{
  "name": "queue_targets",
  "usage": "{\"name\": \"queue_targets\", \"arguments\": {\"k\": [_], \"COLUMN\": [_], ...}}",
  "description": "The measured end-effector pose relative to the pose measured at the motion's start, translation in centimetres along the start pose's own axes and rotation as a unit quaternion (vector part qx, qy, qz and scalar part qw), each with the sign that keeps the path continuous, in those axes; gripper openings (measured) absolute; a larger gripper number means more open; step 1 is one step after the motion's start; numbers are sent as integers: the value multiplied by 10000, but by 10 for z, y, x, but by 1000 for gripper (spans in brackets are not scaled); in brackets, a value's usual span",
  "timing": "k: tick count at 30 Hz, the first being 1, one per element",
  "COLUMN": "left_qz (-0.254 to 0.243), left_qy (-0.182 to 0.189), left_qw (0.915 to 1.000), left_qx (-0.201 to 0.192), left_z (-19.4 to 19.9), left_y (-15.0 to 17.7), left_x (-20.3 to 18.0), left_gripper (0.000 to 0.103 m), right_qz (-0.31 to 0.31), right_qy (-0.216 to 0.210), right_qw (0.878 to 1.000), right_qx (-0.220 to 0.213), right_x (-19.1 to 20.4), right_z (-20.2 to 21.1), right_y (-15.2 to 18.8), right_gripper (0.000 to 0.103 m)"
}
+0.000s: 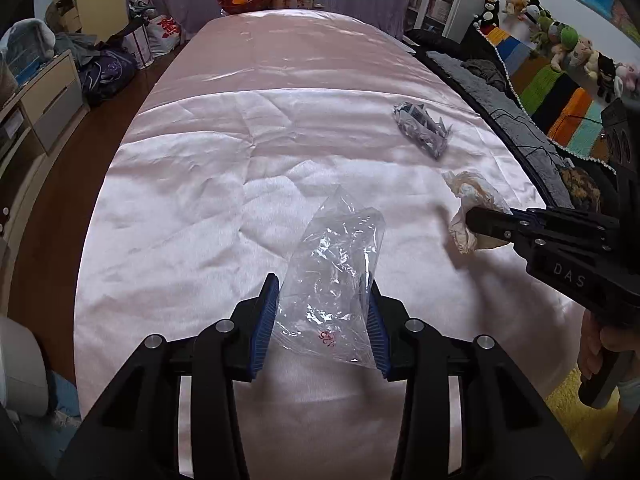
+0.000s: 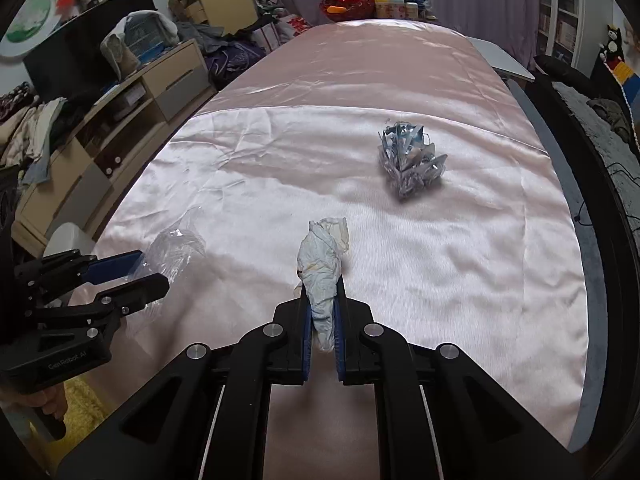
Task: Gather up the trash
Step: 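Grasp the clear plastic bag with the left tool while the right tool grasps the tissue, then lower both tools into the black bin and release the bag and tissue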
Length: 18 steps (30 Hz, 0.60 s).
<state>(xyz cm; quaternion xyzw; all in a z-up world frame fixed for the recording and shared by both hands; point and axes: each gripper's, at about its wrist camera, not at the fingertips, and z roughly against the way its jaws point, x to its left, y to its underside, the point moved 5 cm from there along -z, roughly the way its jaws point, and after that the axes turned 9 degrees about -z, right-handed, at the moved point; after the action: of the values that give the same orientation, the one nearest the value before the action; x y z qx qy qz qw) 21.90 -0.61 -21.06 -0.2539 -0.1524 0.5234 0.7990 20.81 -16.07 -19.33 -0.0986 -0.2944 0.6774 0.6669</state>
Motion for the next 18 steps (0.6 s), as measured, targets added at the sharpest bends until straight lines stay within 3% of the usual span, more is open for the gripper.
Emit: {"name": "queue_targets", "arguments": {"k": [9,18], "left_qz": [-62,-47], "left_qy": [90,239], "left_qw": [9999,9997], "left_qx": [-109,-6], "left_z": [55,81], "left_y": [62,127], "left_x": [-36,-68], "left_gripper": [40,40], "right_qz": [-63,-97], "right_qy": [-150,-304], "right_qw": [9999,9993], "right_qx": [26,201], "right_x": [5,16], "right_z": [46,71], "right_y": [60,124], "right_gripper": [10,11]}}
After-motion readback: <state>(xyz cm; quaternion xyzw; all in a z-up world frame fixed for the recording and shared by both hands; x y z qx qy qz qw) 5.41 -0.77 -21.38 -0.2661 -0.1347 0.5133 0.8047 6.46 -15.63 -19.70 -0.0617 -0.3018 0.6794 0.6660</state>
